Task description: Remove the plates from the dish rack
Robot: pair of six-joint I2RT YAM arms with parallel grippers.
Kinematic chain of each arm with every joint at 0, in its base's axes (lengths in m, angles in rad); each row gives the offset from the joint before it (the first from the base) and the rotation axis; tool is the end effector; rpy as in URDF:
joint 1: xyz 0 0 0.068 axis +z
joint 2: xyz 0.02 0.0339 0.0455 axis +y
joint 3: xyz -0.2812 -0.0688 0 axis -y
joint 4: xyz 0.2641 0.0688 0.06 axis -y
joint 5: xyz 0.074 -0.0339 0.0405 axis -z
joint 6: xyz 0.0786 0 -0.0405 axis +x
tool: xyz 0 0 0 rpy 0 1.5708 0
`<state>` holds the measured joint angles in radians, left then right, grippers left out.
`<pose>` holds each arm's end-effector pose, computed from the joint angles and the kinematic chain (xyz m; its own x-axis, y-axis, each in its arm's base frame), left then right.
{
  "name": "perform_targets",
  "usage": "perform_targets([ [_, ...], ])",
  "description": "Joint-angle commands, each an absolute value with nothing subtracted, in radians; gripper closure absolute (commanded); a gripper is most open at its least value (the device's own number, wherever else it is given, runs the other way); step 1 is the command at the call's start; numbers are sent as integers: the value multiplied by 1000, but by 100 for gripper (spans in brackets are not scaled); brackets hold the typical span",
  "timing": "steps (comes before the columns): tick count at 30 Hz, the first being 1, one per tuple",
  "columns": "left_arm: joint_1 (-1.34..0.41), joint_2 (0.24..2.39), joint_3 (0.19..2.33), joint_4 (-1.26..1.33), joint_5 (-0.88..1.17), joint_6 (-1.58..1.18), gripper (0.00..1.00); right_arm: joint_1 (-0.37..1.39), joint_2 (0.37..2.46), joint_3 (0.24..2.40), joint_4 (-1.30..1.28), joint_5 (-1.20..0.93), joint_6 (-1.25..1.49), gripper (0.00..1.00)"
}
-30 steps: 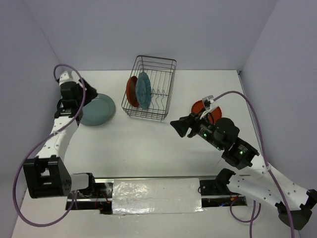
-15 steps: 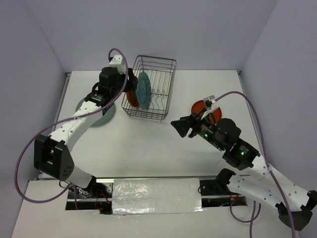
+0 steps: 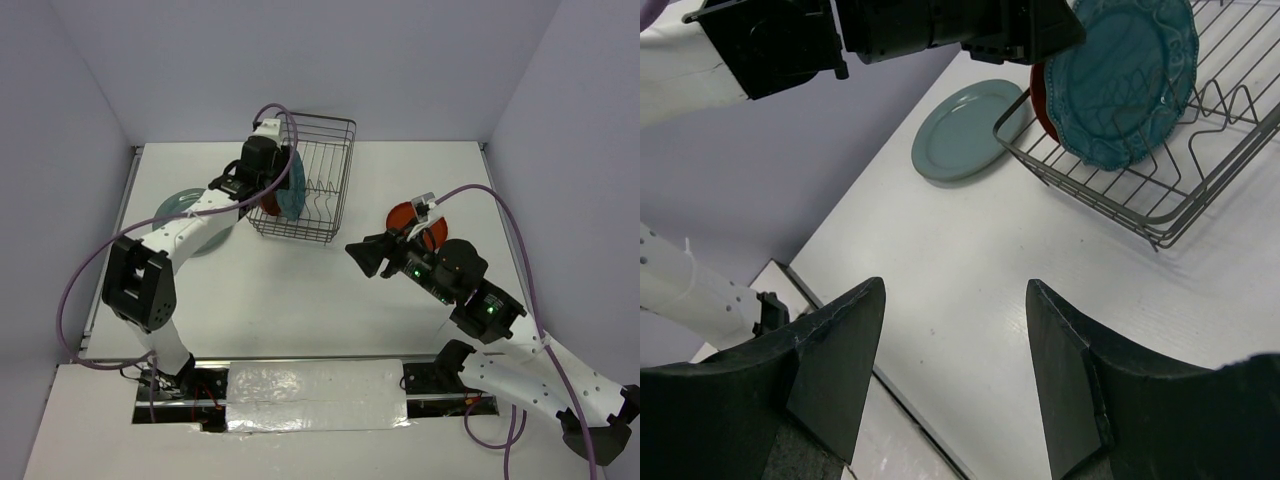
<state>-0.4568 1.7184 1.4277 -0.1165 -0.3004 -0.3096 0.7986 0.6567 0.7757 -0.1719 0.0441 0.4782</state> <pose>0.4307 -0.1858 0.3144 -0.3926 -0.1313 -0.9103 0.0607 0.9839 -0.1681 0.1453 0.1442 0.3680 -0.3480 0.3016 -0.8877 -0.5912 0.6643 0.4575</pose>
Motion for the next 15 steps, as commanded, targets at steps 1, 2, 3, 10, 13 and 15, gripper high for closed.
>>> perform_targets([
  [1, -468, 1742, 1483, -106, -371, -276, 37, 801, 650, 792, -133, 41, 474, 34],
  [2, -472, 1749, 1486, -104, -391, -273, 38, 801, 650, 792, -133, 40, 474, 34],
  [3, -480, 1753, 1497, -107, -405, -268, 38, 802, 650, 790, -132, 38, 476, 34],
  [10, -503, 1830, 1546, -126, -460, -255, 40, 802, 647, 788, -132, 51, 472, 34],
  [13, -508, 1854, 1568, -129, -468, -250, 43, 801, 650, 788, -130, 45, 472, 34],
  [15, -511, 1862, 1575, -135, -483, -244, 46, 801, 653, 788, -126, 35, 472, 34],
])
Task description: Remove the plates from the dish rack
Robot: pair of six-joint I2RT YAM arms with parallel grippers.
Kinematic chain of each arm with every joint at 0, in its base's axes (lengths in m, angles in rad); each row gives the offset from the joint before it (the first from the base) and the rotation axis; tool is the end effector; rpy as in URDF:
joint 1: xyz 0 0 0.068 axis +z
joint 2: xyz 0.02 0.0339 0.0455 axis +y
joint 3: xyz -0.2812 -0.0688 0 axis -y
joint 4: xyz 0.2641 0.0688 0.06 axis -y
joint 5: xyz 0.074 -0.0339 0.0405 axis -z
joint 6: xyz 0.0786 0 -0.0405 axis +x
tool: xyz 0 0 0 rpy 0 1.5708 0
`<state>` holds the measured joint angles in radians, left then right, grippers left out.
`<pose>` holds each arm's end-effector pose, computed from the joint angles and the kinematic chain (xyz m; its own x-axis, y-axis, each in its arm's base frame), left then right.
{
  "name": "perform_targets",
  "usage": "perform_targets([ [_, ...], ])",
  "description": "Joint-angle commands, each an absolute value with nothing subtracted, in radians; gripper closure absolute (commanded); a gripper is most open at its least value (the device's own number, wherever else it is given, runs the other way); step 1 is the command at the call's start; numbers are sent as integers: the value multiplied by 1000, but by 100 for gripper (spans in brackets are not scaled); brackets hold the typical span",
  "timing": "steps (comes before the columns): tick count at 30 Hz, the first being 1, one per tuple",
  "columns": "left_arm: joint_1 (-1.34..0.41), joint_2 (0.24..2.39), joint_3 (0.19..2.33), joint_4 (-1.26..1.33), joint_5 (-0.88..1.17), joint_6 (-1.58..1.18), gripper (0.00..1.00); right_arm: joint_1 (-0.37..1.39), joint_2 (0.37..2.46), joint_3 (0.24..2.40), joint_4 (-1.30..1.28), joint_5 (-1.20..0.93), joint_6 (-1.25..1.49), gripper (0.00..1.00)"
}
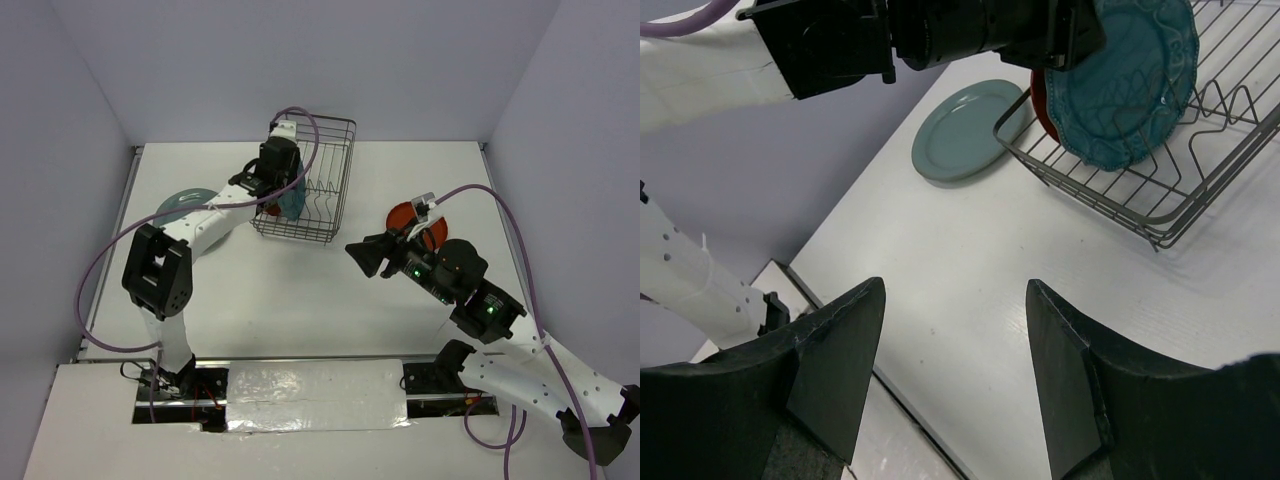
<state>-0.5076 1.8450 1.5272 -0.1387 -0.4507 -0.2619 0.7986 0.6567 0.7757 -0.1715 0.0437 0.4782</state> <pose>0.4498 -0.2110 0.2949 -0.3969 -0.0459 -0.9167 -0.0072 0.9989 -0.0469 0.1453 0.1443 0.3681 -0.3479 0.3018 -0.8877 -0.5915 0.6639 0.4575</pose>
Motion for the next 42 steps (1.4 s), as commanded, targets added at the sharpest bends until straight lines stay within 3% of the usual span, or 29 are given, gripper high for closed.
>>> perform_targets([
  [1, -512, 1867, 1578, -135, -489, -242, 47, 801, 653, 787, -124, 37, 472, 34],
  [17, -557, 1936, 1677, -199, -591, -229, 64, 802, 641, 785, -126, 35, 472, 34],
  [21, -578, 1937, 1681, -202, -610, -232, 77, 801, 637, 784, -126, 38, 472, 34],
  [25, -581, 1979, 1762, -271, -635, -255, 100, 801, 632, 787, -130, 38, 472, 34],
  [42, -583, 1927, 1874, -356, -655, -288, 100, 802, 623, 788, -135, 46, 469, 34],
])
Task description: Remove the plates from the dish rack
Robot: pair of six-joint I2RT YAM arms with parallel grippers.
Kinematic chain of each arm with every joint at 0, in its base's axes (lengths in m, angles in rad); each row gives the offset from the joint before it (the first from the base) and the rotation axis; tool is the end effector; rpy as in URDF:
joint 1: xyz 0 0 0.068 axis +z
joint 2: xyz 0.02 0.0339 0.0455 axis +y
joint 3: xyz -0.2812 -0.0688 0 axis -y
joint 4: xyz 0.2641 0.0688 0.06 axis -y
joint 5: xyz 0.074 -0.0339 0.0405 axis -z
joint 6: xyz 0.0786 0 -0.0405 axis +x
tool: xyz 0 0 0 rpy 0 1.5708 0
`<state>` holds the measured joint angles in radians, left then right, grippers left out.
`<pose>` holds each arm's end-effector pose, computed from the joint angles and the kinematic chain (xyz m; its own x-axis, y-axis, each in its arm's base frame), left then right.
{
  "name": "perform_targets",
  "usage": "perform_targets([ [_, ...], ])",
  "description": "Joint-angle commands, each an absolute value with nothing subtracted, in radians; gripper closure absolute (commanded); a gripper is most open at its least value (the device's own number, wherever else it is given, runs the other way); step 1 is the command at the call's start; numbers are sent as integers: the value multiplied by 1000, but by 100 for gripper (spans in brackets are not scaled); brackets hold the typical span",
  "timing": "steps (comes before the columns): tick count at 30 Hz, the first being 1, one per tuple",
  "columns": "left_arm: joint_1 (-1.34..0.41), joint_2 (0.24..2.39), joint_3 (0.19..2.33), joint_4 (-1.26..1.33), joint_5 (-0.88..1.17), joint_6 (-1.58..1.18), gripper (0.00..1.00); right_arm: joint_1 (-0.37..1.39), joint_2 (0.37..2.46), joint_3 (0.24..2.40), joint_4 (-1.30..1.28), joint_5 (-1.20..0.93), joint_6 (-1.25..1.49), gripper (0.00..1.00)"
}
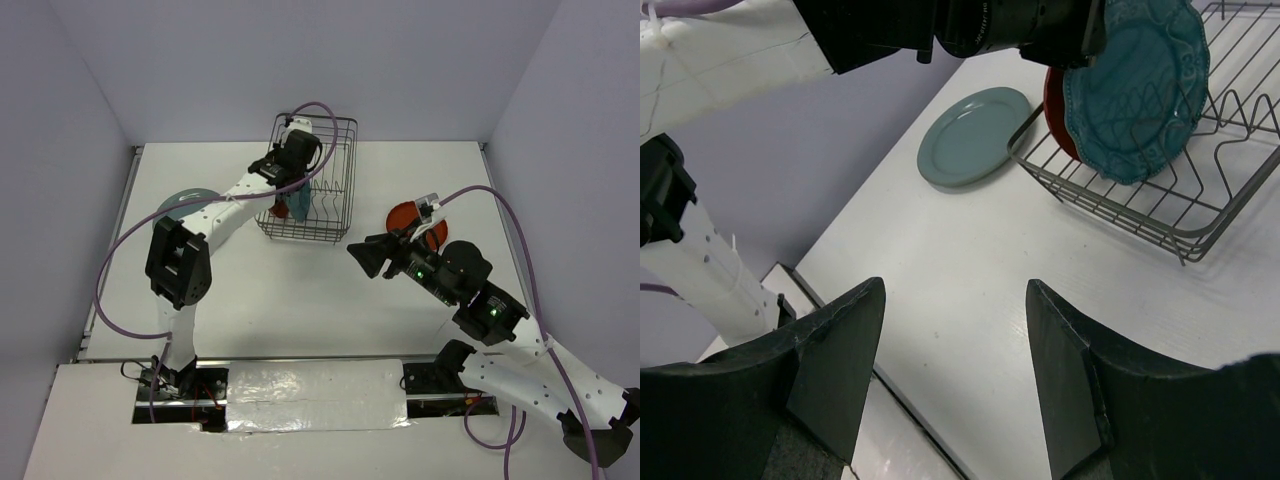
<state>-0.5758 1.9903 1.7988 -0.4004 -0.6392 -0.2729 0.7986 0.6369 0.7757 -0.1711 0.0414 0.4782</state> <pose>0.4608 -0.2433 0.3025 -0.4565 0.0385 -0.8889 -0.1052 0.9897 0.0968 0.1416 0.1408 0.3718 -0.3361 0.3139 -0.8880 -0.5995 0.6559 0.4588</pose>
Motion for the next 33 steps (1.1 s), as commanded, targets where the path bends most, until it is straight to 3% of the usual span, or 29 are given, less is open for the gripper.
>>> perform_targets([
  [1, -583, 1924, 1879, -360, -661, -284, 100, 801, 623, 787, -133, 46, 469, 34],
  [33, -583, 1723, 1907, -344, -676, -296, 100, 802, 618, 788, -138, 37, 471, 34],
])
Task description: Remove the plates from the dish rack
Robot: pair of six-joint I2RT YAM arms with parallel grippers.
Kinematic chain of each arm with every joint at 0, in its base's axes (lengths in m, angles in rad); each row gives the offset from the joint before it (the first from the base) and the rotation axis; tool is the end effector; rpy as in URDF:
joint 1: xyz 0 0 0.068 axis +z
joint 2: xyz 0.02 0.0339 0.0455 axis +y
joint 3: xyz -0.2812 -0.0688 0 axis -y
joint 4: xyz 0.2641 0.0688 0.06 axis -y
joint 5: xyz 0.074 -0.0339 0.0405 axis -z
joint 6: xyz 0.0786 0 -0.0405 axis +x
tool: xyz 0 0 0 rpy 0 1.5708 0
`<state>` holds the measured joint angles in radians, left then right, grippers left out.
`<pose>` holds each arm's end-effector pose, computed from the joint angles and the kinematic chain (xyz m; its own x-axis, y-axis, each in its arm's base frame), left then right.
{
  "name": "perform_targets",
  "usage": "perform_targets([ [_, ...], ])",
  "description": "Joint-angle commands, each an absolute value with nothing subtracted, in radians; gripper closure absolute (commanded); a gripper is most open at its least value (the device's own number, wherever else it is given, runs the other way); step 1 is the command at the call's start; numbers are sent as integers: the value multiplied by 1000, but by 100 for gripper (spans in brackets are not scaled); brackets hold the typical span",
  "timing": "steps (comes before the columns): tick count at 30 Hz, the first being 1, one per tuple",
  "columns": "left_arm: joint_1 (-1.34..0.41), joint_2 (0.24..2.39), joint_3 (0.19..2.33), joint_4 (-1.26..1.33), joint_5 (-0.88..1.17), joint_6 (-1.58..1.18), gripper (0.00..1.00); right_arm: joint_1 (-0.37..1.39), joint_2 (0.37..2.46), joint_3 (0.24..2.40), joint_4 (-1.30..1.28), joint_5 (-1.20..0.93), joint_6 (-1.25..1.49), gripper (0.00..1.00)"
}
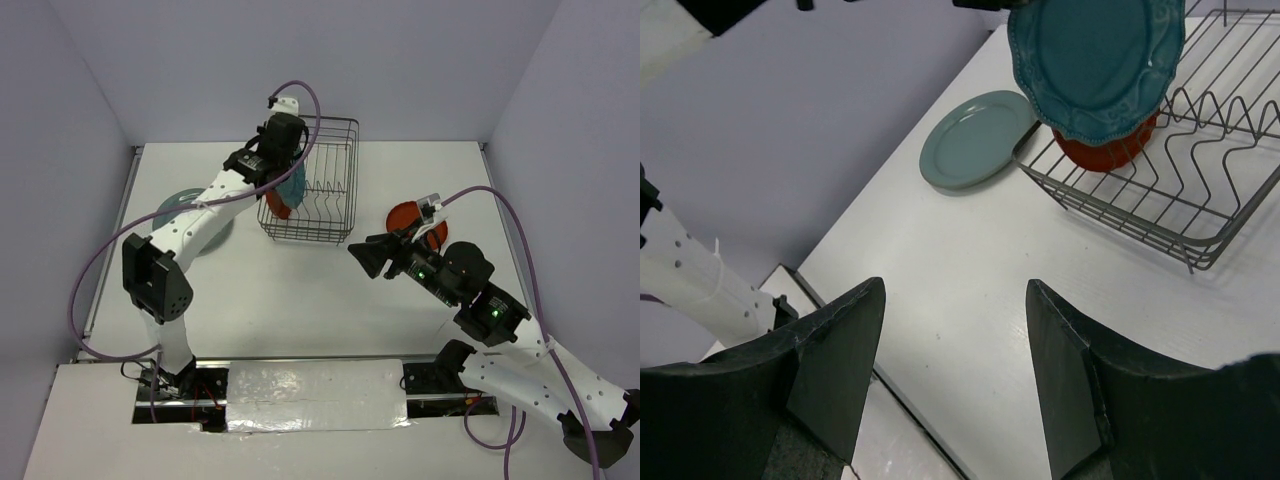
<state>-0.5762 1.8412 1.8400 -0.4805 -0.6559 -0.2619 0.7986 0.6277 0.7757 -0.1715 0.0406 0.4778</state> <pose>0.4287 -0.2214 0.3810 -0.3697 -0.0045 -0.9291 -0.1213 0.9917 0.0435 0.1399 0.1391 0.3733 -0.3307 0.3190 -0.8882 -0.6029 0.6526 0.4589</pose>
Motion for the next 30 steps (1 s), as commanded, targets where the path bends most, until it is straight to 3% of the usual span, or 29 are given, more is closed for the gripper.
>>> perform_targets([
  [1, -581, 1712, 1910, -368, -678, -301, 100, 802, 618, 788, -134, 37, 472, 34],
  [11, -581, 1419, 1835, -446, -678, -377, 100, 802, 624, 792, -138, 43, 469, 34],
  [16, -569, 1165, 1582, -483, -683, -481, 100, 801, 620, 795, -144, 57, 466, 34],
  [23, -428, 847, 1295, -537, -488, -600, 100, 802, 581, 801, -161, 78, 459, 34],
  [30, -429, 742, 1092, -512, -295, -649, 100, 802, 583, 802, -164, 63, 462, 34],
])
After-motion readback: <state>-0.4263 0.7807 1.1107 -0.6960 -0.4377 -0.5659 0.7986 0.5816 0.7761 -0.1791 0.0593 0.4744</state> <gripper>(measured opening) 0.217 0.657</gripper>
